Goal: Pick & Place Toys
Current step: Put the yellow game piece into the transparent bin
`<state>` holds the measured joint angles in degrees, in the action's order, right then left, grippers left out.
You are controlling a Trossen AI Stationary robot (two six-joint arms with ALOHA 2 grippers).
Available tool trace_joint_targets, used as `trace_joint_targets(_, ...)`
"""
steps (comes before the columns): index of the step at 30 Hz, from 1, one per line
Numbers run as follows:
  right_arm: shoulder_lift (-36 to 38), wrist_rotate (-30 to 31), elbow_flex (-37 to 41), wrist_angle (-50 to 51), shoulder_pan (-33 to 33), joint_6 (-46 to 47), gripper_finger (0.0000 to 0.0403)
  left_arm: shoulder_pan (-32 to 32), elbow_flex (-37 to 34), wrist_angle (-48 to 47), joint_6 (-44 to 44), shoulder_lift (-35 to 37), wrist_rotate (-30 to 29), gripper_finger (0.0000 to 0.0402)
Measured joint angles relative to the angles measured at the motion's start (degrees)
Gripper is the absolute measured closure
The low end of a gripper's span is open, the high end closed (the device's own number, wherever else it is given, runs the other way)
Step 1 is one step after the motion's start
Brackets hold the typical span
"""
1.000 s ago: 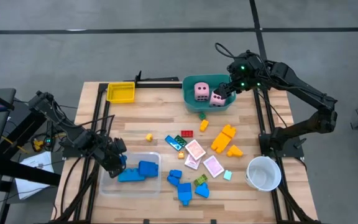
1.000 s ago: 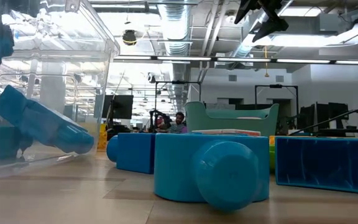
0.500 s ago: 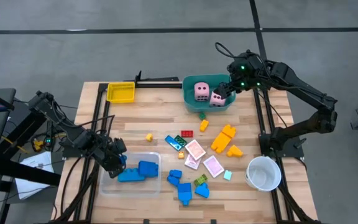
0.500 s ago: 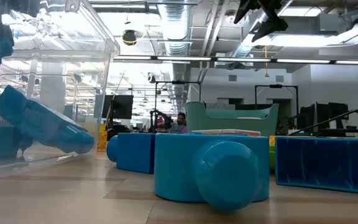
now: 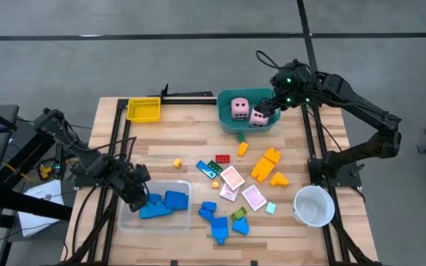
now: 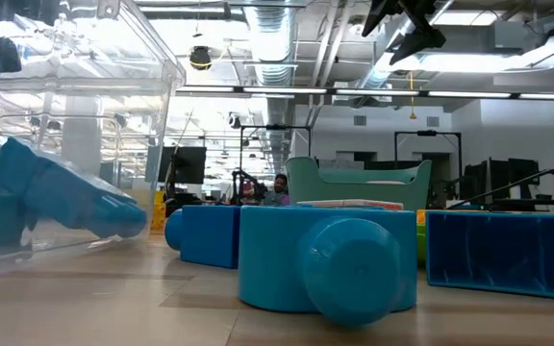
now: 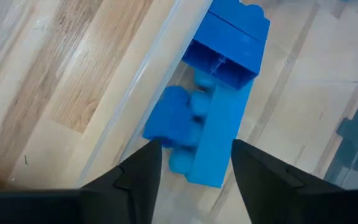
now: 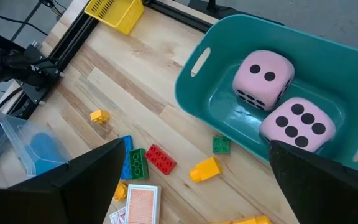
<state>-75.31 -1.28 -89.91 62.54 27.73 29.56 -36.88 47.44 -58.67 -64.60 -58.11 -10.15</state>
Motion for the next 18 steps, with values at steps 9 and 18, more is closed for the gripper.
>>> trace_joint_targets(9,0.0,0.0,0.0,0.0,0.0,0.0,0.0017,0.0,0.0,0.1,0.0,0.0,-0.04,0.0208)
trace_joint_targets(18,0.0,0.0,0.0,0.0,0.0,0.0,0.0017,0.0,-0.02,2.82,0.02,0.0,-0.17,0.0215)
